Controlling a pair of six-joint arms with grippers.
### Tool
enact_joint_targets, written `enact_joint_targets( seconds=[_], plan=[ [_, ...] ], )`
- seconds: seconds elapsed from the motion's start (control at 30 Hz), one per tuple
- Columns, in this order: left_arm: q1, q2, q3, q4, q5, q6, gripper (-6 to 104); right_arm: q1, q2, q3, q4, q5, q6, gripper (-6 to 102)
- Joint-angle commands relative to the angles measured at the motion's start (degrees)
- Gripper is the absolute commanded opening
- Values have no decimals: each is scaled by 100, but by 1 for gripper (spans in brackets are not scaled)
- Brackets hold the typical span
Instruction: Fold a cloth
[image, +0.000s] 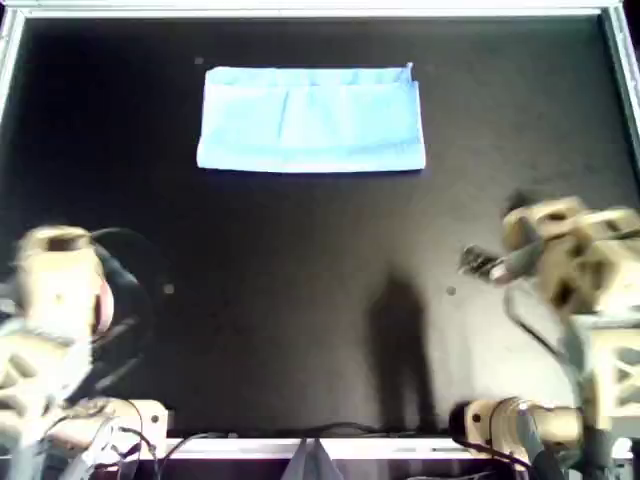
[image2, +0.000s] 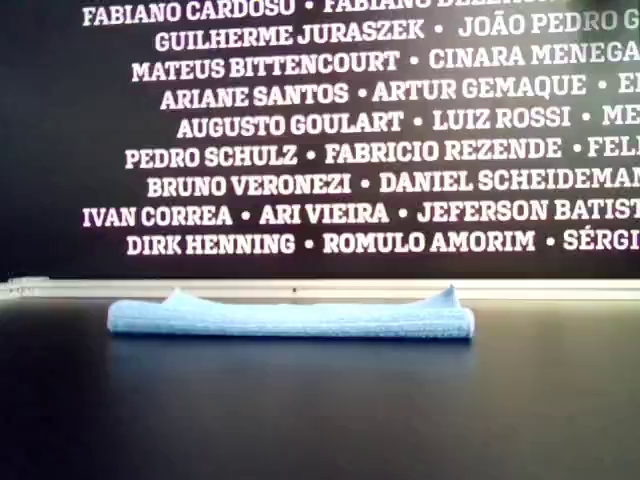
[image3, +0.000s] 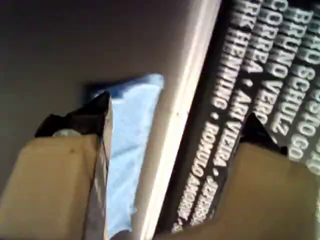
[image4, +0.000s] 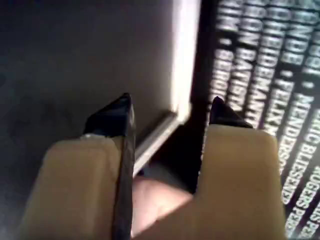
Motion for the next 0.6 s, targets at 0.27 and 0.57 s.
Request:
enact_joint_targets(
  seconds=[0.27, 0.57],
  plan=[
    [-97, 211, 2004, -2593, 18, 765, 91, 9, 308, 1916, -2145, 35, -26, 62],
    [-97, 483, 2443, -2892, 18, 738, 91, 18, 2109, 2909, -2303, 26, -18, 62]
  ],
)
